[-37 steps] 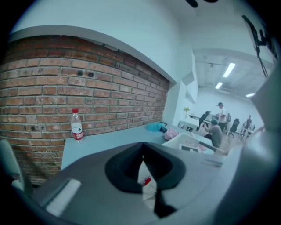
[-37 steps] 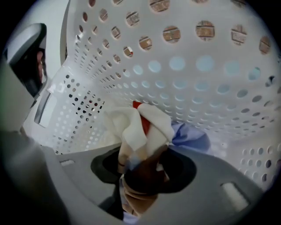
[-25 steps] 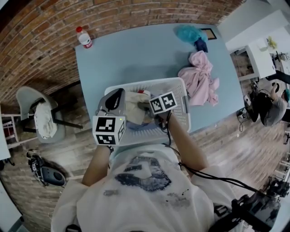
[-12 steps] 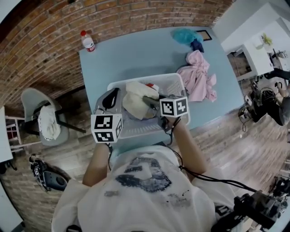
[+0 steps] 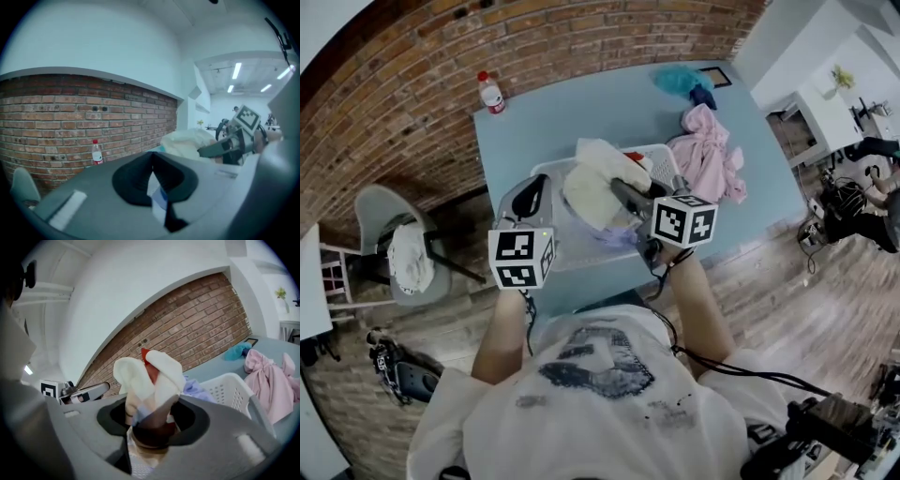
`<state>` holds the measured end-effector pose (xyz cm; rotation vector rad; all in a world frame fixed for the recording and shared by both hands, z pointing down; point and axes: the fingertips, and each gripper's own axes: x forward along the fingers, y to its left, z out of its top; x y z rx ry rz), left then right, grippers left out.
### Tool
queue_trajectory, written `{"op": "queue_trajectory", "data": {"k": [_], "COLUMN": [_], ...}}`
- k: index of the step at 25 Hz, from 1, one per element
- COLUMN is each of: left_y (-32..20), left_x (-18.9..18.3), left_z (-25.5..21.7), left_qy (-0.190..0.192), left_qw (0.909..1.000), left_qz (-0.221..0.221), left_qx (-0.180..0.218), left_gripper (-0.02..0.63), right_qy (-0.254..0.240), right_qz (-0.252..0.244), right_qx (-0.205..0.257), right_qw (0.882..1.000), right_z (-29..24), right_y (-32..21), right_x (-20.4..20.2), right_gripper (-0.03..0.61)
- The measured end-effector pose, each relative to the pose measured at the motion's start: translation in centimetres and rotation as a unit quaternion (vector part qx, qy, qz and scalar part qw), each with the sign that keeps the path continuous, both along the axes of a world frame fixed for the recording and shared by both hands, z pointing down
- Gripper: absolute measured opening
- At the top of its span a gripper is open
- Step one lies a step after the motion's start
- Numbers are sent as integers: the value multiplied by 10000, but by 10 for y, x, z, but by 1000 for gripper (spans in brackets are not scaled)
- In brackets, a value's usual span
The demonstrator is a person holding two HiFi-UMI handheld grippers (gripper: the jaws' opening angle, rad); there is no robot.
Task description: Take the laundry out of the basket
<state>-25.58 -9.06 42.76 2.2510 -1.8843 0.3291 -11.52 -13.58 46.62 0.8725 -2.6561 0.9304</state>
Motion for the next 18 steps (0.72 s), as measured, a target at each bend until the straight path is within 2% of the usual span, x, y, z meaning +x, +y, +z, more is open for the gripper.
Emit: {"op": "queue_trajectory", "data": {"k": [7,18], "left_y": [14,21], "left_x": [2,7], "left_z": [-29,-74], "left_qy": [-103,-189], "left_qw": [9995,9970], "left_qz": [52,123], "left_qx": [307,741], "left_gripper": [-8,-8], "right_qy": [-118,-10], "right_qz": [364,740], "right_qx": [688,1596], "right_qw": [9969,9844], "right_z": [-55,-116], "right_y": [14,37], "right_x": [8,18], "right_gripper": [190,190]}}
